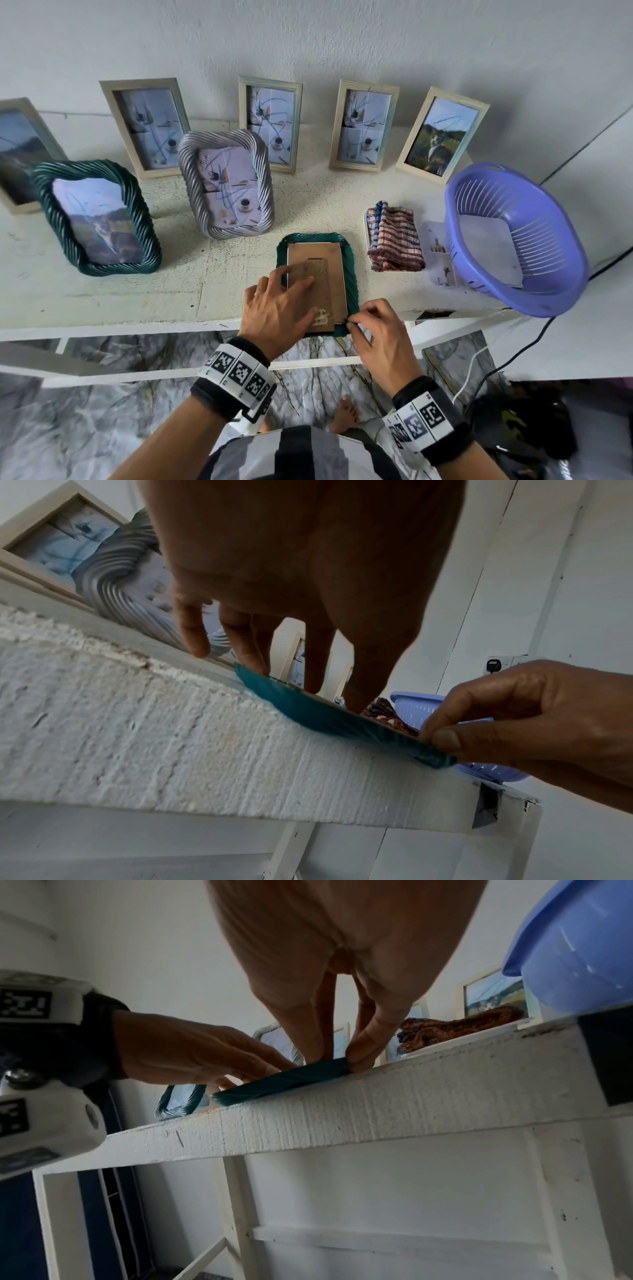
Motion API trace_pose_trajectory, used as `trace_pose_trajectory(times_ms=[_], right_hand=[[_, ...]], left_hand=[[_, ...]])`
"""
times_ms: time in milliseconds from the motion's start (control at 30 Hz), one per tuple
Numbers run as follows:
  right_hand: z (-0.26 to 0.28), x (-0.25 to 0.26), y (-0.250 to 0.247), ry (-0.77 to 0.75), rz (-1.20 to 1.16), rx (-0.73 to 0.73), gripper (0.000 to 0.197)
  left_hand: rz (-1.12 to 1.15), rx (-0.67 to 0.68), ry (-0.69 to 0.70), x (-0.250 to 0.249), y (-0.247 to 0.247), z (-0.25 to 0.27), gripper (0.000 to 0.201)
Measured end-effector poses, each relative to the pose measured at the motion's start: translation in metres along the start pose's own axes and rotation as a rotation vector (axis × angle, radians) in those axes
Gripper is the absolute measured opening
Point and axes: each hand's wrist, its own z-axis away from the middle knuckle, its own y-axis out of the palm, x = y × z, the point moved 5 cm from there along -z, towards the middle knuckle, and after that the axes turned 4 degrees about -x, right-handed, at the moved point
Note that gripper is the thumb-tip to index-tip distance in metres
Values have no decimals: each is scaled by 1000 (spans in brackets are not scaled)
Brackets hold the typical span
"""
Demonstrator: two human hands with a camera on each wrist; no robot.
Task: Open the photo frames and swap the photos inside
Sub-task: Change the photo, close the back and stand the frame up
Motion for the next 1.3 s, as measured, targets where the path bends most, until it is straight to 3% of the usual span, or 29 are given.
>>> trace_pose_trajectory(times_ms=[100, 233, 400, 500, 600, 767, 1100, 1300], right_hand=[[-3, 3, -5, -5, 32, 14, 23], [-8, 23, -2, -181, 167, 95, 44], [-6, 22, 10, -226, 243, 180, 41], [-7, 21, 10, -235, 236, 184, 43], [-8, 20, 10, -243, 235, 197, 44], [-8, 20, 11, -256, 253, 202, 44], [-7, 16, 13, -248, 229, 180, 42], [-9, 14, 14, -238, 225, 176, 43]], left_hand=[[-22, 11, 26, -1, 1, 2, 59], [68, 6, 57, 0, -2, 5, 63], [266, -230, 81, 18, -12, 30, 32], [287, -230, 22, 28, -13, 51, 16], [278, -203, -9, 26, -8, 59, 14], [300, -269, -102, 20, -8, 58, 18], [674, -289, -318, 25, 0, 53, 13], [684, -340, -298, 28, 0, 55, 13]])
